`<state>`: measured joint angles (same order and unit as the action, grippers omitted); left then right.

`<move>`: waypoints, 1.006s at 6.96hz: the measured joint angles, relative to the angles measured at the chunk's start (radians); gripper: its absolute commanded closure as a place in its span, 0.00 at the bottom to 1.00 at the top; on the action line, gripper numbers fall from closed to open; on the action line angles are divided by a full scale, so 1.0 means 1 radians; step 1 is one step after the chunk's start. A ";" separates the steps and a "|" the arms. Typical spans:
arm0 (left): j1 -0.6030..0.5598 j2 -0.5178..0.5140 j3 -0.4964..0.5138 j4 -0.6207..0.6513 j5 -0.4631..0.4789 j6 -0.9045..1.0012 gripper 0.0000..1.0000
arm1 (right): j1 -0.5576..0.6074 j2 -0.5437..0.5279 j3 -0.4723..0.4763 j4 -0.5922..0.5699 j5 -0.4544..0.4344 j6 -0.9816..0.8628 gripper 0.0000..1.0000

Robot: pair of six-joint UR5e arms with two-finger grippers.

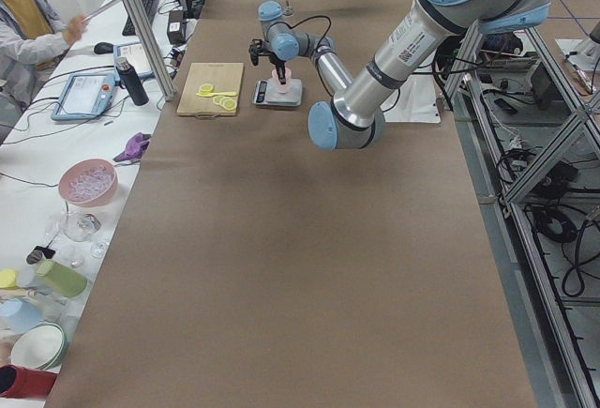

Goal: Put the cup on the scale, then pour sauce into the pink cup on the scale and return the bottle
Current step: 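Carry the pink cup with the left gripper onto the scale and release, then lift the left gripper away from the cup while the right gripper reaches the glass dispenser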

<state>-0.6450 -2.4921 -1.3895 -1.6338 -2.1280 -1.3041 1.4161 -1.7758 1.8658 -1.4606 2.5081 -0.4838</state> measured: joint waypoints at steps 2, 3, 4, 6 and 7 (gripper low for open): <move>-0.061 0.011 -0.037 0.007 -0.053 0.005 0.02 | -0.023 -0.002 -0.007 0.019 0.011 0.000 0.00; -0.102 0.039 -0.080 0.009 -0.106 0.006 0.02 | -0.046 -0.005 -0.008 0.032 0.012 0.001 0.00; -0.131 0.082 -0.137 0.011 -0.134 0.007 0.02 | -0.067 -0.008 -0.008 0.055 0.015 0.001 0.02; -0.164 0.163 -0.234 0.013 -0.151 0.008 0.02 | -0.122 -0.008 -0.013 0.158 0.036 0.055 0.13; -0.171 0.177 -0.250 0.013 -0.152 0.008 0.02 | -0.152 -0.008 -0.019 0.248 0.039 0.125 0.13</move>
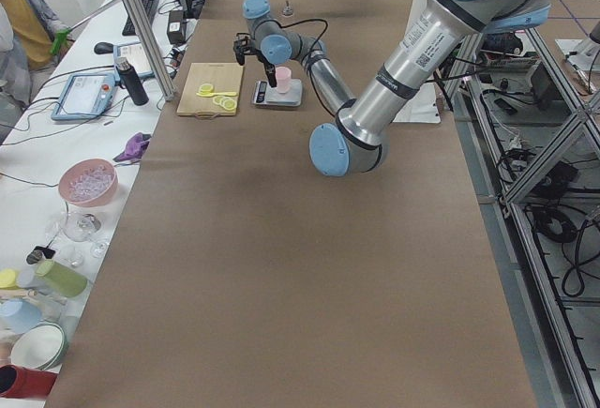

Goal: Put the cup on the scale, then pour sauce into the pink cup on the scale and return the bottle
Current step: 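Lift the left gripper away from the cup while the right gripper reaches the glass dispenser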

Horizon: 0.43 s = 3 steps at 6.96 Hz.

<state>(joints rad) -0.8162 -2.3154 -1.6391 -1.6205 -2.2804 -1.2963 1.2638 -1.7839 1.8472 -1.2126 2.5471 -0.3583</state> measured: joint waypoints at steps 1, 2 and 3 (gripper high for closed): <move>-0.007 0.007 -0.009 0.002 -0.002 0.000 0.02 | -0.036 0.004 -0.018 0.139 -0.007 0.118 0.12; -0.012 0.010 -0.013 0.007 -0.004 0.000 0.02 | -0.069 0.012 -0.060 0.328 -0.030 0.266 0.12; -0.016 0.011 -0.015 0.012 -0.005 0.000 0.02 | -0.102 0.028 -0.124 0.531 -0.067 0.416 0.12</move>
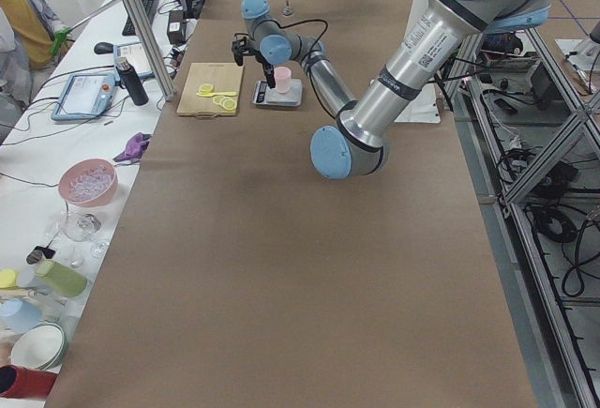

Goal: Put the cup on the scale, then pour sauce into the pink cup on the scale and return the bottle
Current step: 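Lift the left gripper away from the cup while the right gripper reaches the glass dispenser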

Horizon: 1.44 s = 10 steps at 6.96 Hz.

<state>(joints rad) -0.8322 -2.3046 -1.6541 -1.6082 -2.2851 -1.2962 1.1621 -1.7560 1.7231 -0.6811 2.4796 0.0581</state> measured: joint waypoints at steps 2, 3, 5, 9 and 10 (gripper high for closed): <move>-0.005 0.000 -0.001 0.005 0.000 0.000 0.02 | -0.074 0.045 -0.128 0.332 -0.093 0.259 0.09; -0.006 0.000 -0.003 0.010 -0.001 0.000 0.02 | -0.115 0.054 -0.165 0.443 -0.153 0.330 0.08; -0.007 0.001 -0.009 0.016 -0.001 0.000 0.02 | -0.191 0.078 -0.187 0.558 -0.296 0.385 0.07; -0.014 0.007 -0.009 0.017 -0.001 0.000 0.02 | -0.306 0.156 -0.255 0.694 -0.511 0.469 0.09; -0.015 0.009 -0.009 0.017 -0.001 0.000 0.02 | -0.327 0.171 -0.302 0.755 -0.543 0.474 0.09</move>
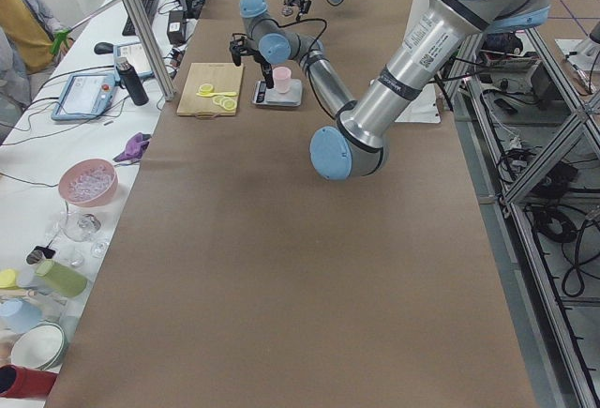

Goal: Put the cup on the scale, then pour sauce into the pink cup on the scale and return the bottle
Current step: 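Lift the left gripper away from the cup while the right gripper reaches the glass dispenser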

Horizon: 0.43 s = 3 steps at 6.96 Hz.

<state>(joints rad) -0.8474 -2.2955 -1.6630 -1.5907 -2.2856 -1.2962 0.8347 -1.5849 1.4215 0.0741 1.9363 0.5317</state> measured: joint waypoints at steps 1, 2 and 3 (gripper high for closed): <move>0.000 0.001 -0.001 0.000 0.000 0.000 0.02 | -0.011 0.019 -0.039 0.045 -0.017 0.006 0.09; -0.001 0.002 -0.001 0.000 0.000 0.000 0.02 | -0.019 0.032 -0.061 0.070 -0.032 0.013 0.09; -0.001 0.003 -0.001 0.000 0.000 0.000 0.02 | -0.029 0.039 -0.072 0.081 -0.050 0.016 0.09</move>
<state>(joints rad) -0.8482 -2.2924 -1.6642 -1.5907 -2.2856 -1.2962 0.8061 -1.5463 1.3497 0.1555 1.8860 0.5476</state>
